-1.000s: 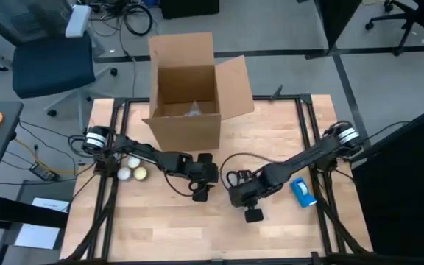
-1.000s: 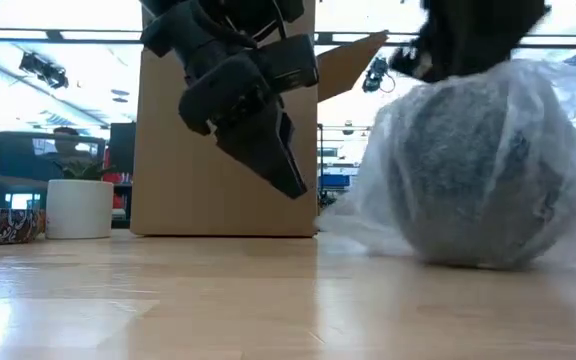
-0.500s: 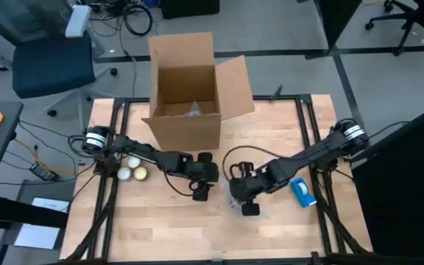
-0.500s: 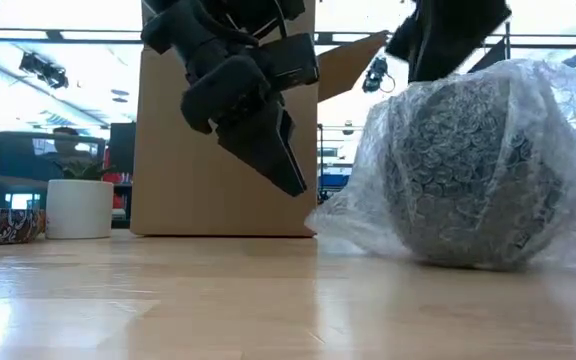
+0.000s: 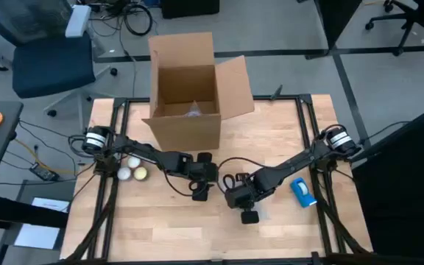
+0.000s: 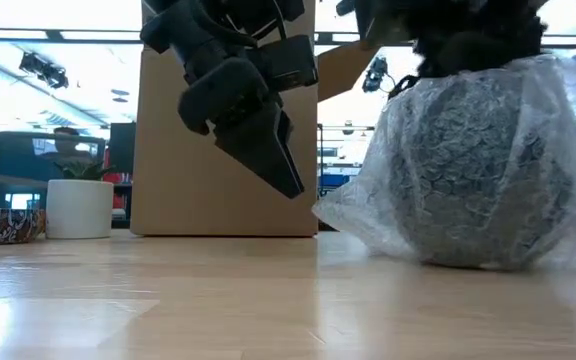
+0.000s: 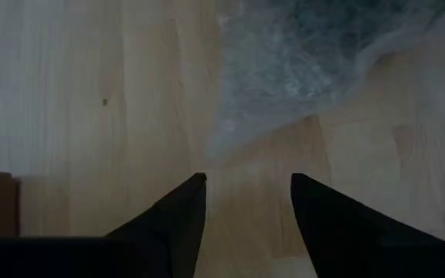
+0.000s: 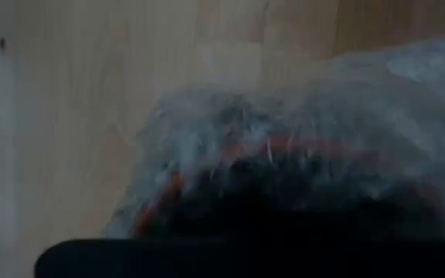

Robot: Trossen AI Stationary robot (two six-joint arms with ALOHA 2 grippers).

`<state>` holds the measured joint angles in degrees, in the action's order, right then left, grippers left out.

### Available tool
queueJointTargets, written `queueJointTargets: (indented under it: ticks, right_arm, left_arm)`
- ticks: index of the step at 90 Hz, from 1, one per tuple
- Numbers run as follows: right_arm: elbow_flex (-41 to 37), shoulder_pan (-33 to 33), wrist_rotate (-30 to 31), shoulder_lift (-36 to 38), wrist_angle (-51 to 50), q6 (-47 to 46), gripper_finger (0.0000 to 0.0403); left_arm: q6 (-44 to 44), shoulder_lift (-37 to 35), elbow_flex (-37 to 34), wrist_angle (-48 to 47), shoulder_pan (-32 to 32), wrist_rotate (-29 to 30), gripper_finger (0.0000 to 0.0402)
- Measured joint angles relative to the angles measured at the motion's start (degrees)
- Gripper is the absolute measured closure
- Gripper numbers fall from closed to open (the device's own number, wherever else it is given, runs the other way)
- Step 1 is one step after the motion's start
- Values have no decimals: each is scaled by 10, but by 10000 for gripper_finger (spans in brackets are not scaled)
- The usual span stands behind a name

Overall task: Wrap mug
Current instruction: Wrap the black mug with bubble wrap

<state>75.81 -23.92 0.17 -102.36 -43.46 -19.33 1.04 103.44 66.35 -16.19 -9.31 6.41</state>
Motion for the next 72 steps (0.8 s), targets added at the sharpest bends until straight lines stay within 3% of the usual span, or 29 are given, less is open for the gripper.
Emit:
queueJointTargets:
  ticks: [11, 27, 50, 72]
  right_arm:
    - [0, -4, 5, 35, -19, -24, 403]
    - [0, -15, 68, 56, 11, -36, 403]
    - [1, -14, 77, -4, 30, -30, 403]
    - [3, -13, 33, -41, 13, -28, 403]
  left_arm:
    - [0, 0, 0, -1, 0, 4, 229]
    - [0, 0, 0, 0, 0, 4, 229]
    - [0, 0, 0, 0, 0, 6, 229]
    - [0, 0, 0, -1, 0, 6, 229]
